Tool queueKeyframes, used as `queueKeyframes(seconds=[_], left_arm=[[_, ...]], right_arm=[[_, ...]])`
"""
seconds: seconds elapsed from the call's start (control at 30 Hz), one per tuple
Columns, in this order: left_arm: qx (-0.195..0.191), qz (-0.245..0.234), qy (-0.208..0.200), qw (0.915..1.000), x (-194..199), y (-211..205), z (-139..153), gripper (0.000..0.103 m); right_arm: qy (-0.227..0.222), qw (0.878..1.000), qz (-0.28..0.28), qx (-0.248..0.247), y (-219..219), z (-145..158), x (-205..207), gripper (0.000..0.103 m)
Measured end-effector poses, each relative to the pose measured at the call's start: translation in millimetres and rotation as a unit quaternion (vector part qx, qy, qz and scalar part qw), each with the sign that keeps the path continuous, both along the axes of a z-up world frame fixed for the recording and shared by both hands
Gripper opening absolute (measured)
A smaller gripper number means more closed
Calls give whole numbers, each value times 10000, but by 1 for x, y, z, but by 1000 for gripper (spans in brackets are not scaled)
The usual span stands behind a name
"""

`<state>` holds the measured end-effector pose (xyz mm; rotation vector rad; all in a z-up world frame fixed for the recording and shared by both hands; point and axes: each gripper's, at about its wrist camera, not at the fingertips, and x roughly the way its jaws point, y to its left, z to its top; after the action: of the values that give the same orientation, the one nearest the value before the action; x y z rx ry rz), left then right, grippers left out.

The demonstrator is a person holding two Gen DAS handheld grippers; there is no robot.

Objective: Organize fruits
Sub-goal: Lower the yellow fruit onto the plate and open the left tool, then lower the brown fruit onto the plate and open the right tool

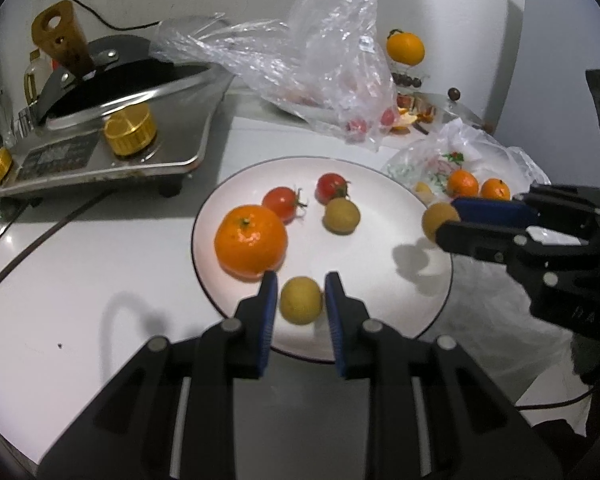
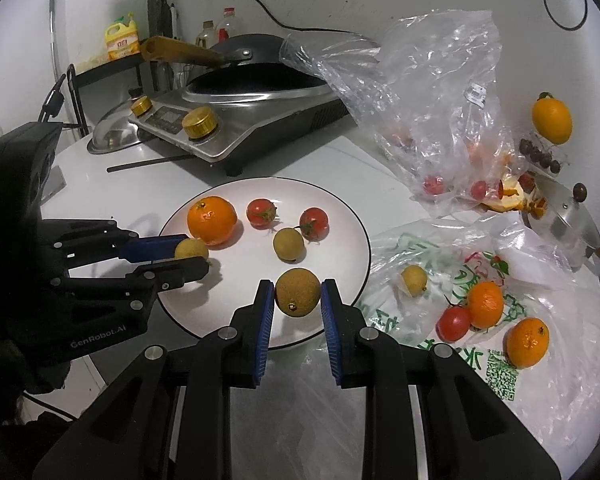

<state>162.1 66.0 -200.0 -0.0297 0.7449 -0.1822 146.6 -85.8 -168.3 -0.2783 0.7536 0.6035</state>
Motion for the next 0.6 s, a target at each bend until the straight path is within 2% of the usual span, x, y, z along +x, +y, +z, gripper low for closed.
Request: queueKeyframes(seconds=[0.13, 0.3, 0.5, 0.6], left_arm=[[-25, 36, 32, 10000, 2, 3, 2, 29], [-50, 80, -113, 9999, -2, 9, 12, 31], [-32, 310, -187, 9993, -4, 25, 19, 33], [-63, 416, -160, 9990, -5, 35, 18, 40]], right_arm=[[20, 10000, 22, -28, 4, -1, 2, 26], [38, 10000, 43, -45, 9, -2, 7, 26], [63, 9999, 140, -12, 22, -4, 11, 26], [111, 9997, 208, -20, 31, -8, 13, 26]])
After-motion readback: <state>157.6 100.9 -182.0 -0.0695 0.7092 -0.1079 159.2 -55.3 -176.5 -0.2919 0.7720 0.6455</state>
